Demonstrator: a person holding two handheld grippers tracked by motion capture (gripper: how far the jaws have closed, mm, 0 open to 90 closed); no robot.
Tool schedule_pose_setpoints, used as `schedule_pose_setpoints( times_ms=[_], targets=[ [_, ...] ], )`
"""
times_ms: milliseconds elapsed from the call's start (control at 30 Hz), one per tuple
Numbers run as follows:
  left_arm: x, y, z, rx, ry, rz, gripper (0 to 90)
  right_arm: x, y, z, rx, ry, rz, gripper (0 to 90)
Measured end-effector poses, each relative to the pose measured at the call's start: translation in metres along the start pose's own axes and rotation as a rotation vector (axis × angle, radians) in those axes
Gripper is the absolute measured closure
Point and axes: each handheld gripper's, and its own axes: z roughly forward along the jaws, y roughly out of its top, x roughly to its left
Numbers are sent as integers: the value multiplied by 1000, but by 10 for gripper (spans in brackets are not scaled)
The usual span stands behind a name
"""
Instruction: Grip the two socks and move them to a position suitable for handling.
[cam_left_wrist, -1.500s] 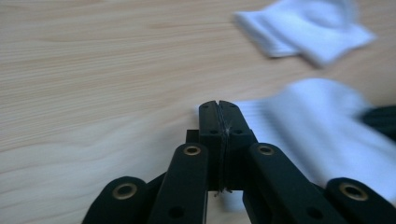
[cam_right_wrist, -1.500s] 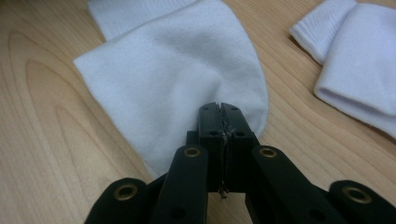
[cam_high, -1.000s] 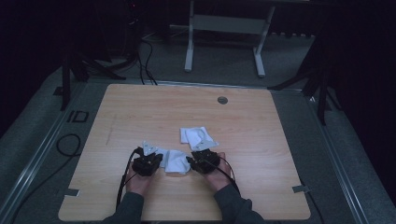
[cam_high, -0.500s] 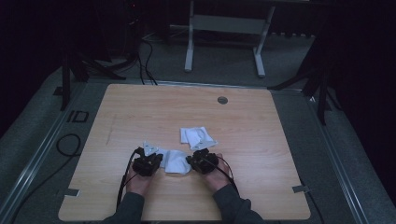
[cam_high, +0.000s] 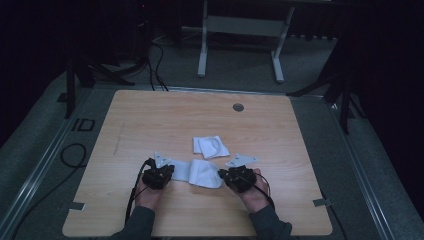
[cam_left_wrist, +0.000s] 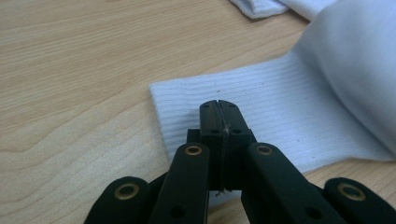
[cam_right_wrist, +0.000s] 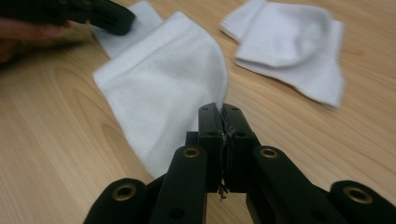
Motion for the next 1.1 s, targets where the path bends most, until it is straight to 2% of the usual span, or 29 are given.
schedule_pose_setpoints(
  times_ms=[367,467,700,767,833,900,933,1100],
  targets=[
    [1,0,-1,3,-7,5,896,-29,-25,-26,0,-56,60,877],
    [1,0,-1,5,-6,19,896,-36,-29,-31,-2,-62,80,877],
    [0,0,-3,14,-11,46,896,-41,-29,-35,4,-65,88,877],
    [-1,0,-3,15,-12,56,894,-43,-30,-31,46,-47,85,776],
    [-1,0,-3,12,-15,56,882,-44,-31,-30,40,-55,90,692],
    [0,0,-4,5,-29,51,872,-45,-30,-31,37,-59,93,669],
    [-1,1,-4,1,-32,48,815,-47,-25,-32,24,-66,85,627],
    [-3,2,-8,-29,-37,58,718,-51,-9,-23,15,-68,63,604]
  ],
)
